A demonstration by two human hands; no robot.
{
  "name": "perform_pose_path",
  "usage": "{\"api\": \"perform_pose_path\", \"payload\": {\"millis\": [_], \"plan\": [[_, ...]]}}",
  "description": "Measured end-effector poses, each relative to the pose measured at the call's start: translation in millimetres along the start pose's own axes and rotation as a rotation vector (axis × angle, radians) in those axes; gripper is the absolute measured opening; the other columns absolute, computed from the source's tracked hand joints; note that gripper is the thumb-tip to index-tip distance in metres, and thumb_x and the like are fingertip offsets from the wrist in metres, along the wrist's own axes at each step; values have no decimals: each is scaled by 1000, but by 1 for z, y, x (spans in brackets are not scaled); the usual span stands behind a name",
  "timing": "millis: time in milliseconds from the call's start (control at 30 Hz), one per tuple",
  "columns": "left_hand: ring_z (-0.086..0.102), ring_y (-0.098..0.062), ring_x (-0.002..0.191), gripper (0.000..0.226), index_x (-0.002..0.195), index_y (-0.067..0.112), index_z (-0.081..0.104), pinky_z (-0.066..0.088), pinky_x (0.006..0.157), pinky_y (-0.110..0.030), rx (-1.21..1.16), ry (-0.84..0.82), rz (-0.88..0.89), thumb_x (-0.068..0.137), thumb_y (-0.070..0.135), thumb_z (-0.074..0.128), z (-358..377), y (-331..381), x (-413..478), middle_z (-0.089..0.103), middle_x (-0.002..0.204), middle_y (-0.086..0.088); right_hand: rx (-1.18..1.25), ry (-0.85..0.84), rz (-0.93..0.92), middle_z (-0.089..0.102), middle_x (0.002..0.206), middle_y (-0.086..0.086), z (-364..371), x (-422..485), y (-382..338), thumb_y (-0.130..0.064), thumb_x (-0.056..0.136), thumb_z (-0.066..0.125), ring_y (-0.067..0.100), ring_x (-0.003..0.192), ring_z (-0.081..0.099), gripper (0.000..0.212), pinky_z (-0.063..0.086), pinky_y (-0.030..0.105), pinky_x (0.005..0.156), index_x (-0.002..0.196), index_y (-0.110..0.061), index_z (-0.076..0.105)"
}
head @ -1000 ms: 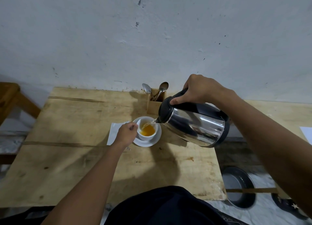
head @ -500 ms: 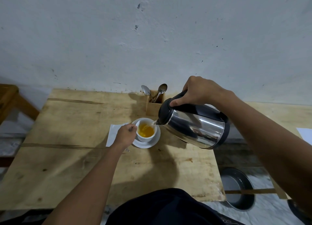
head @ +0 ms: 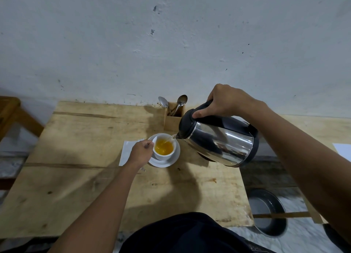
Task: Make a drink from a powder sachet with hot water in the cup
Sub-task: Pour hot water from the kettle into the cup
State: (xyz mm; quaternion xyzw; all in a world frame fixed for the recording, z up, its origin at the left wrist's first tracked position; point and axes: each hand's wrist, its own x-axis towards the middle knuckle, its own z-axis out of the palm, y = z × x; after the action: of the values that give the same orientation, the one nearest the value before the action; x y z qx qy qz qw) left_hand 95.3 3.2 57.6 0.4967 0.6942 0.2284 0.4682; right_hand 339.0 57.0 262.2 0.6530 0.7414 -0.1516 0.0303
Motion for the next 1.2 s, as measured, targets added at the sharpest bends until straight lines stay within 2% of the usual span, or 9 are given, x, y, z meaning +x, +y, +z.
{"api": "perform_pose_path", "payload": {"millis": [133,267,333,733,833,967,1100,1200], "plan": [[65,-31,94,30,116,12,65,48,75,-35,-17,2,10,99,26,45,0,-2,1,67,110,-12,-12,-7,-2,71,68,5,0,0,-1,-80,57,70,23,72,68,72,43,31,57,73,-10,74],[63,-26,93,32,122,13,62,43,69,-31,-13,-3,9,99,26,44,0,-2,-1,63,104,-5,-8,0,-1,71,68,5,0,-1,-1,-81,56,70,23,72,68,74,45,31,57,73,-10,74],[61,-25,90,32,121,12,62,42,68,-31,-14,-3,16,99,26,44,0,-1,0,65,103,-8,-4,1,1,71,68,5,0,-2,0,-81,57,70,23,71,67,72,43,30,56,72,-10,74],[61,-24,87,31,118,11,64,44,73,-30,-8,5,27,99,24,45,0,-1,0,69,108,-13,26,8,9,68,65,3,-6,-5,-1,-76,60,73,18,63,61,65,39,28,54,69,-12,73],[61,-24,86,29,116,12,64,45,72,-31,-8,8,26,99,24,44,0,0,-1,67,102,-10,43,10,10,68,65,4,-7,-5,2,-76,60,73,19,65,62,65,40,29,55,69,-12,73],[61,-25,83,30,115,10,65,45,72,-31,-10,5,23,99,24,45,-1,0,-1,67,100,-10,98,23,10,69,66,5,-9,-3,10,-76,58,73,22,68,64,64,41,31,56,69,-13,74],[61,-25,84,30,117,10,64,45,73,-31,-22,5,13,99,24,45,0,1,-2,64,100,-6,224,19,5,57,57,5,-11,-4,23,-72,59,75,18,57,50,65,37,33,55,66,-7,73],[61,-25,83,30,117,10,64,46,74,-31,-23,21,13,99,23,44,2,1,-2,66,104,-9,349,58,9,51,57,9,-9,-6,40,-67,60,80,18,54,46,67,36,31,57,70,-1,73]]}}
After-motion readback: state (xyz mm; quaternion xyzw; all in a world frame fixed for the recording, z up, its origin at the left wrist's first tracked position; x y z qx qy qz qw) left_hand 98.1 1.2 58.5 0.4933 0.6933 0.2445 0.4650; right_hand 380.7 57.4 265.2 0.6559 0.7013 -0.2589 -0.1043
